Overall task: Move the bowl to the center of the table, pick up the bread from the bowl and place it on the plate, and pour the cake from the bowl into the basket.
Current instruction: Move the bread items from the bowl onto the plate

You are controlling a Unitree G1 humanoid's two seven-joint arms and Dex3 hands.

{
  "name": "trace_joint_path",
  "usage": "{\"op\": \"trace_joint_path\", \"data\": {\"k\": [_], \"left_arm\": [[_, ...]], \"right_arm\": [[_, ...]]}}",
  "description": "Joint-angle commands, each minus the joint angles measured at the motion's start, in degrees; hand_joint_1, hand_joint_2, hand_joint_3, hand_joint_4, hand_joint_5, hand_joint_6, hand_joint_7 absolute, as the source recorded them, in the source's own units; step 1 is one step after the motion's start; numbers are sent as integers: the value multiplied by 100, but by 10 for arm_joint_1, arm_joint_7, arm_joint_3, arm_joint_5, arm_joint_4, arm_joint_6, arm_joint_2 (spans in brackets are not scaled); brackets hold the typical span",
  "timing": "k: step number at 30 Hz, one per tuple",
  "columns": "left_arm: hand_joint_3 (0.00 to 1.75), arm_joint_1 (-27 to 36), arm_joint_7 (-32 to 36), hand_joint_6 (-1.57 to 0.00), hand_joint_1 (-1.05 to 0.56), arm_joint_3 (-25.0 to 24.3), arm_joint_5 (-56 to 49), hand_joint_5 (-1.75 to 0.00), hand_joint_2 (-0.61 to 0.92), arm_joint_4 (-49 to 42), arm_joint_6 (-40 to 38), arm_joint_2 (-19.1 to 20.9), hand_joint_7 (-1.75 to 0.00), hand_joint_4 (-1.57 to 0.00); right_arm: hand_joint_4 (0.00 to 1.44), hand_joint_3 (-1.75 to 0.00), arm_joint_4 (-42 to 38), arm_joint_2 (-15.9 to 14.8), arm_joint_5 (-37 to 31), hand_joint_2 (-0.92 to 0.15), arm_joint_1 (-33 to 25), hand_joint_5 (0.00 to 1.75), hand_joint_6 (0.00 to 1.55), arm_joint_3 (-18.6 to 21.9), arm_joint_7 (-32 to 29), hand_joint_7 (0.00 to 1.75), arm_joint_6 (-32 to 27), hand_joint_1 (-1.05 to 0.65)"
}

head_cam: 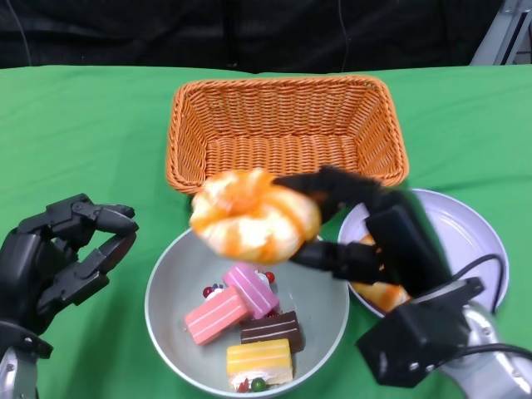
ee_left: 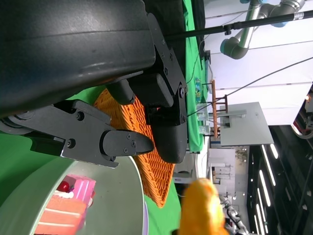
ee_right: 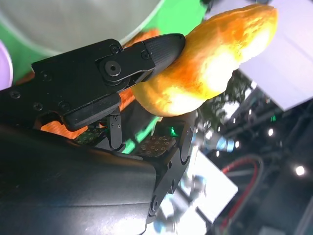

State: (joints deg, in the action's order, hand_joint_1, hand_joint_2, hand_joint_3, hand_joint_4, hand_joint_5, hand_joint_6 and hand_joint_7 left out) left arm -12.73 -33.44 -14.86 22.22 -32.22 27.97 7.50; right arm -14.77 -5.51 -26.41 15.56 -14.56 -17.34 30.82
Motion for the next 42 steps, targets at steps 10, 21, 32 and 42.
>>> {"op": "trace_joint_path", "data": {"k": [10, 21, 32, 42], "left_arm": [[32, 8, 3, -91, -12, -8, -2, -146, 92, 16, -13, 20, -85, -68], [32, 7, 5, -90, -10, -15, -2, -142, 92, 17, -24, 26, -85, -68], [35, 5, 2, -88, -9, -19, -4, -147, 92, 13, -24, 32, -90, -67], [35, 3, -3, -88, -9, -20, -1, -147, 92, 12, -23, 31, -91, -68]], "right_arm": [[70, -6, 18, -41, 0, -91, -58, 128, 85, 115, -51, 74, -30, -15], [70, -4, -65, -78, -10, -92, -67, 131, 87, 165, -107, 71, -36, -12], [72, -1, -193, -100, -10, -90, -43, 132, 93, 168, -145, 57, -62, -14], [73, 0, -255, -98, -24, -91, -17, 121, 97, 141, -157, 45, -78, -12]]}}
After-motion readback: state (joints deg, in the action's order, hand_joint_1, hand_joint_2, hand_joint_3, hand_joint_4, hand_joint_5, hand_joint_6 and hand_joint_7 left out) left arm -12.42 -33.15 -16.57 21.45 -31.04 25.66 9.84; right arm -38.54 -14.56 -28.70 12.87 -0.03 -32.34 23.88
